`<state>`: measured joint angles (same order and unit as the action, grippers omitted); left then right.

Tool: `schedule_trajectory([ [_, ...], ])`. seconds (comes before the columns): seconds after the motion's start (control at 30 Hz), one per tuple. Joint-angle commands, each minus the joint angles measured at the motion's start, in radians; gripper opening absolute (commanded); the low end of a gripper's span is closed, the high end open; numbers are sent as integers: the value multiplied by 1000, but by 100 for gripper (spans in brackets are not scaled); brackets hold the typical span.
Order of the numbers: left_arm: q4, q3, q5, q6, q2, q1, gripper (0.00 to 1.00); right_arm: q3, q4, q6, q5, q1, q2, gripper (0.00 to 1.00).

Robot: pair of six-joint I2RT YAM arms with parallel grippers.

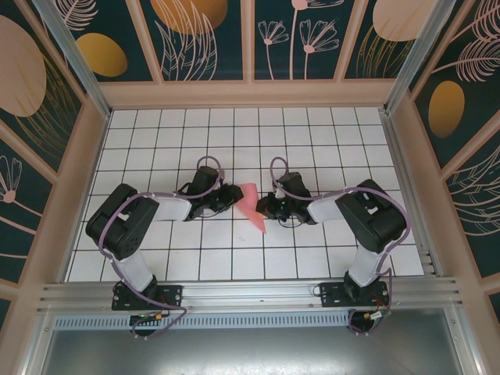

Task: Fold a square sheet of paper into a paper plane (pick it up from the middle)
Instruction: Fold the wing for the fifth time at the center of the table.

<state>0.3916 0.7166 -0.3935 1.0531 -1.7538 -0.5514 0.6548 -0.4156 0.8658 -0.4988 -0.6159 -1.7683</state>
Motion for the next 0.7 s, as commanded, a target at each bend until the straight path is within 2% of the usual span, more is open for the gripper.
schedule_trajectory([
  [0.0,-42,50,-25,-57,-23,6,36,-27,28,-45,22,17,-32,12],
  [0.13,-53,95,-63,-88,-48,5,42,-33,39,-62,14,33,-44,12],
  [0.37,-90,125,-90,-112,-83,37,41,-34,48,-71,20,42,-50,13],
  [0.67,-71,125,-119,-101,-87,40,4,-20,44,-75,18,46,-11,17],
])
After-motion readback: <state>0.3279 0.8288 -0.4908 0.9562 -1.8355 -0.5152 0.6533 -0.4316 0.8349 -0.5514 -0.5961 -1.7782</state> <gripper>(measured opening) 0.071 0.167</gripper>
